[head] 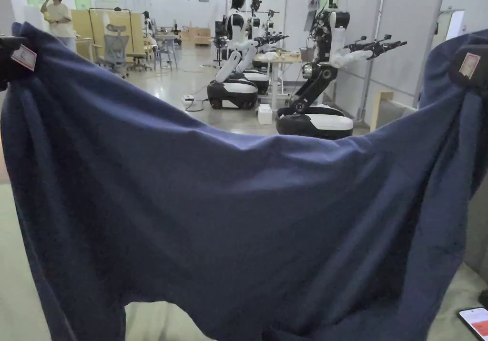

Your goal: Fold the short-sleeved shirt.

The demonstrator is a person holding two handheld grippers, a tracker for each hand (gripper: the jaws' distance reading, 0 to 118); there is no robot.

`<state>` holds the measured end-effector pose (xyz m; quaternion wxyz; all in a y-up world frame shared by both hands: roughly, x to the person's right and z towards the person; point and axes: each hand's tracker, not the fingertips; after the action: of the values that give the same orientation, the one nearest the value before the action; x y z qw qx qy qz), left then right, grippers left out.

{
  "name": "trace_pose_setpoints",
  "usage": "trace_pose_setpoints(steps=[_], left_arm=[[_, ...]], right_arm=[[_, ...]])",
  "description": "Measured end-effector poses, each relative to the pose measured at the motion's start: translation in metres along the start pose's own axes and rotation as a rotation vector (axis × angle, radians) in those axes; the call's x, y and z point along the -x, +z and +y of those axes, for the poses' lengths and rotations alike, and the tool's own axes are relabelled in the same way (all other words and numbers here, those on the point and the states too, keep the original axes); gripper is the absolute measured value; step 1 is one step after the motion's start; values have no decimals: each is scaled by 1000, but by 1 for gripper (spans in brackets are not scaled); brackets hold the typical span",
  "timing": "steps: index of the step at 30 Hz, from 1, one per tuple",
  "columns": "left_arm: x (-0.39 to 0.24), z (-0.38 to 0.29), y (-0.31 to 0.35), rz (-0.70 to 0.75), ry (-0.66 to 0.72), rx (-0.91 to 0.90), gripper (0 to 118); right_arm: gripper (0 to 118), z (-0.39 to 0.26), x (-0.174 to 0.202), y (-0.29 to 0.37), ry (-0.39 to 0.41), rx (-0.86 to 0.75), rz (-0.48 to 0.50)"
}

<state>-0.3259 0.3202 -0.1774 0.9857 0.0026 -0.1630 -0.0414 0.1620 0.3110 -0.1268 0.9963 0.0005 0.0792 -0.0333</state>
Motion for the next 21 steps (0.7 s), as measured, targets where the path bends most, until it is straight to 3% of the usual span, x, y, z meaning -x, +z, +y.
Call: trace_pose_setpoints(steps=[6, 12, 19, 21], left_arm=[[22, 18, -70, 43, -10, 50, 6], [67, 55, -192, 136, 17, 99, 6], [91, 92, -322, 278, -81, 155, 6], [94, 92, -350, 337, -178, 192, 6]], right_arm=[[5, 36, -20, -67, 4, 18, 15], [5, 85, -47, -208, 14, 108, -30], [5, 137, -44, -356, 31, 103, -87], [5, 150, -41, -385, 50, 96, -99]])
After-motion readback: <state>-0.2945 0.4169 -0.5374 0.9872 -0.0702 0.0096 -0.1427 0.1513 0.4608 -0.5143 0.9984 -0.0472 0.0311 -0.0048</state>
